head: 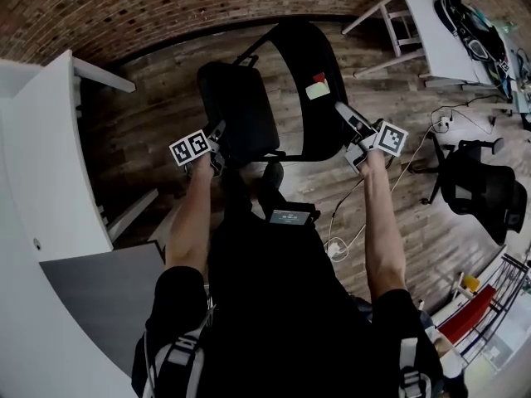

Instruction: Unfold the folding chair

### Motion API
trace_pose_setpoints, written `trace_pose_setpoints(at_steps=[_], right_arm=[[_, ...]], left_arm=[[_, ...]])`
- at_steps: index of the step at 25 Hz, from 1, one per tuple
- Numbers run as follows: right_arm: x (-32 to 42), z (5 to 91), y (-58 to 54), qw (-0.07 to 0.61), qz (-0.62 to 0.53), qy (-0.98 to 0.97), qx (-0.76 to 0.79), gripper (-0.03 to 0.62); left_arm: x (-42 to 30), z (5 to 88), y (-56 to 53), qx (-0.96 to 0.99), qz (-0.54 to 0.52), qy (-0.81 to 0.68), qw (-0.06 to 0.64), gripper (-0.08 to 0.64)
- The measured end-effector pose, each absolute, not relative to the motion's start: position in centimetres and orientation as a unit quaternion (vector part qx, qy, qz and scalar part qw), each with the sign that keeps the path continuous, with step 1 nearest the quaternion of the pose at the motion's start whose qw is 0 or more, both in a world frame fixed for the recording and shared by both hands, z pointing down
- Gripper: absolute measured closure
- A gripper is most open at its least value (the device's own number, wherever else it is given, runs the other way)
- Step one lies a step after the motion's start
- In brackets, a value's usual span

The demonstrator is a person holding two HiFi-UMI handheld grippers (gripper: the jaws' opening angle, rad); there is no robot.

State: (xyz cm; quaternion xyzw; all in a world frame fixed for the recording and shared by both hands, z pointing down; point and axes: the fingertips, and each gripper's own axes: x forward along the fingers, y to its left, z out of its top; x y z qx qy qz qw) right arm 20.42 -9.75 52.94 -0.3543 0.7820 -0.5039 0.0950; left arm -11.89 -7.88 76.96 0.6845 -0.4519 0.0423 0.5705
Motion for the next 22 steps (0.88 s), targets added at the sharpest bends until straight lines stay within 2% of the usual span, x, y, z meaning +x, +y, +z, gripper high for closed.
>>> trace_pose_setpoints(at_steps=[4,6,9,11,13,15,18,22], right_arm=[[22.2,54.3,-10.1,0.105,-0.513,0.777,-0.349,0.476],[22.2,54.8,-10.3,0.109,-0.516,0.776,-0.347,0.476],[21.6,56.1,-10.2,0.117,-0.521,0.773,-0.341,0.476],[21.3,57.4,-10.0,0.121,-0.531,0.768,-0.337,0.477],[20.8,58.5,-9.8,0.127,-0.540,0.763,-0.331,0.477],[20.3,59.9,-9.6,0.131,-0.547,0.757,-0.332,0.479],[19.4,62.1,-9.4,0.131,-0.551,0.751,-0.338,0.479],[17.3,63.7,-9.7,0.136,-0.548,0.757,-0.330,0.479]], left_arm=[[-15.9,73.1,-10.9,0.664,-0.110,-0.476,0.566,0.350],[-13.8,68.7,-11.8,0.701,-0.146,-0.433,0.547,0.377],[-3.9,64.8,-10.0,0.754,-0.140,-0.312,0.561,0.396],[5.8,60.3,-8.6,0.809,-0.132,-0.209,0.533,0.396],[14.0,57.1,-7.0,0.837,-0.075,-0.169,0.516,0.394],[18.0,58.1,-6.1,0.835,-0.036,-0.166,0.524,0.394],[17.5,60.5,-5.7,0.812,-0.044,-0.173,0.555,0.396],[15.3,62.2,-5.9,0.807,-0.038,-0.185,0.559,0.394]])
